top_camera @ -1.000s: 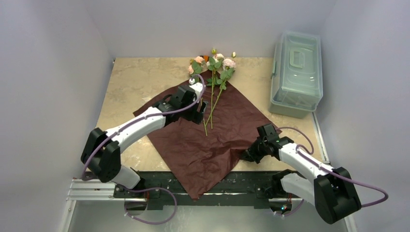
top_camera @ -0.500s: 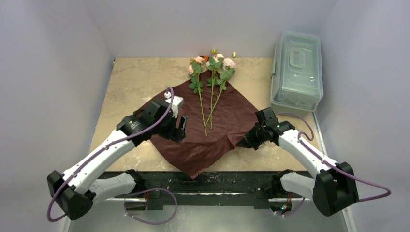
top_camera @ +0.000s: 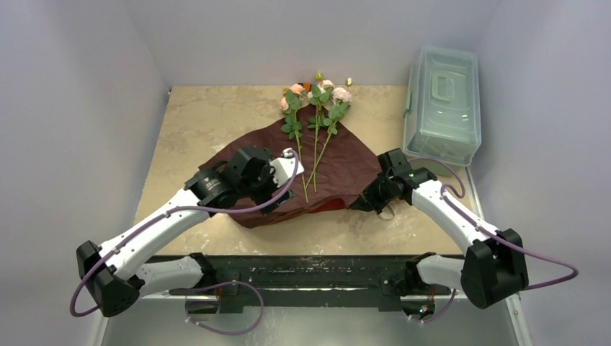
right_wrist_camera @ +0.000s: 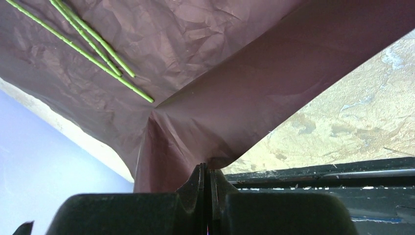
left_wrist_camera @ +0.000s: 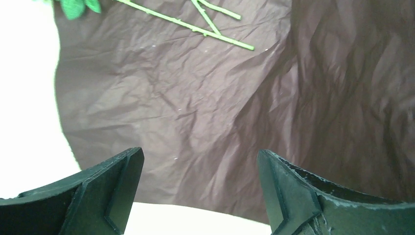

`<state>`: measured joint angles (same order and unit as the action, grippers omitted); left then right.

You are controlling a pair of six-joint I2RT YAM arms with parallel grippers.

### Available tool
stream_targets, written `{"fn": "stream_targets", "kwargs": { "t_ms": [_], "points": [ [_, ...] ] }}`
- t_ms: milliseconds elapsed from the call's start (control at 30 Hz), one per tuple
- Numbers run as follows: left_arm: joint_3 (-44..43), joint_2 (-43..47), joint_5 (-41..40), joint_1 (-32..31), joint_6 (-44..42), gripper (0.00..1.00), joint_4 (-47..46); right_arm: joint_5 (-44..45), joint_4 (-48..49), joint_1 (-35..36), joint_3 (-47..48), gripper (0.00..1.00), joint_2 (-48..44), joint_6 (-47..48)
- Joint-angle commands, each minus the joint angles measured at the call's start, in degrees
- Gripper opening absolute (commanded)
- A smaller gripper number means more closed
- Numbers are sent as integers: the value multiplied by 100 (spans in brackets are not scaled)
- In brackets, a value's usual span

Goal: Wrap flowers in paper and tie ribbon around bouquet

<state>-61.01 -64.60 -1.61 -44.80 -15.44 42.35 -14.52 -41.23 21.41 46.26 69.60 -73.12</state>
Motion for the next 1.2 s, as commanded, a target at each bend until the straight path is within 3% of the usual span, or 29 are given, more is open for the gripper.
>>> {"fn": "stream_targets", "kwargs": {
  "t_ms": [0, 267, 467, 633, 833, 900, 1000, 1033, 1067, 1133, 1167],
  "points": [
    [-51, 772, -195, 51, -1402, 97, 121, -11, -27, 2, 249, 0, 73, -40],
    [-650, 997, 472, 263, -1901, 95, 1323, 11, -71, -6, 398, 0, 188, 142],
    [-802, 1115, 1709, 267, -1779, 95, 1698, 20, -137, -7, 472, 0, 260, 254],
    [151, 1184, 2697, 269, -1332, 94, 882, 12, -159, -13, 544, 0, 313, 377],
    [619, 893, 2998, 259, -843, 89, -309, 22, -190, -13, 521, 0, 267, 420],
    [630, 687, 3038, 267, -798, 72, -481, 20, -201, -10, 512, 0, 251, 449],
    [632, 345, 2967, 255, -929, 1, -589, 69, -313, -24, 512, 0, 198, 599],
    [593, 242, 2958, 260, -1016, 0, -541, 102, -378, -45, 537, 0, 168, 701],
    [564, 156, 2998, 256, -1079, 0, -528, 107, -442, -73, 564, 16, 141, 851],
    [484, 43, 3040, 260, -1222, 0, -502, 194, -716, -148, 734, 68, 124, 1248],
    [450, -1, 3044, 254, -1283, 0, -495, 281, -908, -175, 879, 81, 116, 1487]
  ]
}}
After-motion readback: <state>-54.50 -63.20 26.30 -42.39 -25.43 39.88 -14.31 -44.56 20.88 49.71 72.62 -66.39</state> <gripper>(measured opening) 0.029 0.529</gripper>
